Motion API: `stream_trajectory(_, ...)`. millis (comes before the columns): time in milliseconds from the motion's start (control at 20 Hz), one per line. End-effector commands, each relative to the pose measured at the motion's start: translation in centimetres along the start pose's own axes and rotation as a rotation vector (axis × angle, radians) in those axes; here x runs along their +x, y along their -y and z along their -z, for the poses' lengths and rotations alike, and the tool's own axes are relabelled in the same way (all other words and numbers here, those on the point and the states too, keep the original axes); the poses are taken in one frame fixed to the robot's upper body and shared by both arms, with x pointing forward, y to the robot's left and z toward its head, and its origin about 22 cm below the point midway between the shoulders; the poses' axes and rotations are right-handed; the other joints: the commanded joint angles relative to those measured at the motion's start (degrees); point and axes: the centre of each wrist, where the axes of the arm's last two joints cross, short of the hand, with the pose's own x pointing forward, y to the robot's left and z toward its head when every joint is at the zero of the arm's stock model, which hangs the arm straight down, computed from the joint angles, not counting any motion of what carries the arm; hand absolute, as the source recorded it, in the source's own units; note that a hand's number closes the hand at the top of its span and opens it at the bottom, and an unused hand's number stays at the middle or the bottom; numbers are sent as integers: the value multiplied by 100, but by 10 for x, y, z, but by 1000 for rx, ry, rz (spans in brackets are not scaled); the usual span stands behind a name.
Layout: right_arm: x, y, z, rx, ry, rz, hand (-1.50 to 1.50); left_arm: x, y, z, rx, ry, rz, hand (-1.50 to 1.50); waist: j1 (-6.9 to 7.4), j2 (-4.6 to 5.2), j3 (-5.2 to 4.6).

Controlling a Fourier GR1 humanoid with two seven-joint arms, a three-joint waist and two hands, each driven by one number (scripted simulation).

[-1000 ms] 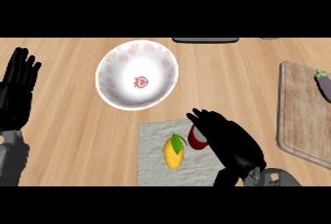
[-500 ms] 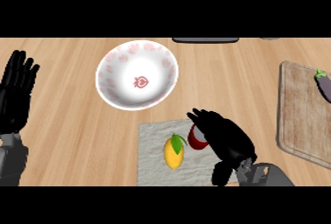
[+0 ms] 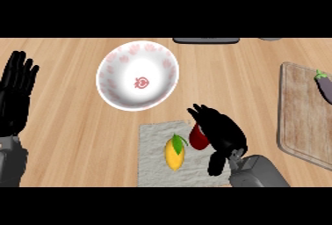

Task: Pick the can from the placemat and place it in the bowl

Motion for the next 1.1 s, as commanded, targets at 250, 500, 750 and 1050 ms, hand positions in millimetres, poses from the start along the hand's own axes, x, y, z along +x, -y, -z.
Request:
stream_trajectory(250, -11, -14, 6, -43, 50, -21, 150, -8, 9, 18, 5, -6, -4, 0, -27, 32, 12)
stream_trajectory(500, -1, -6, 24, -93, 70, -27, 150, -10, -13, 9, 8, 5, -4, 0, -5, 32, 12)
stream_trajectory(750, -5, -21, 11, -151, 99, -67, 150, -9, 7, 4, 9, 1, 0, 0, -12, 27, 13)
stream_trajectory(1050, -84, 109, 35, -114, 209, -261, 150, 5, 23, 18, -79, 53, -35, 0, 627, 356, 32)
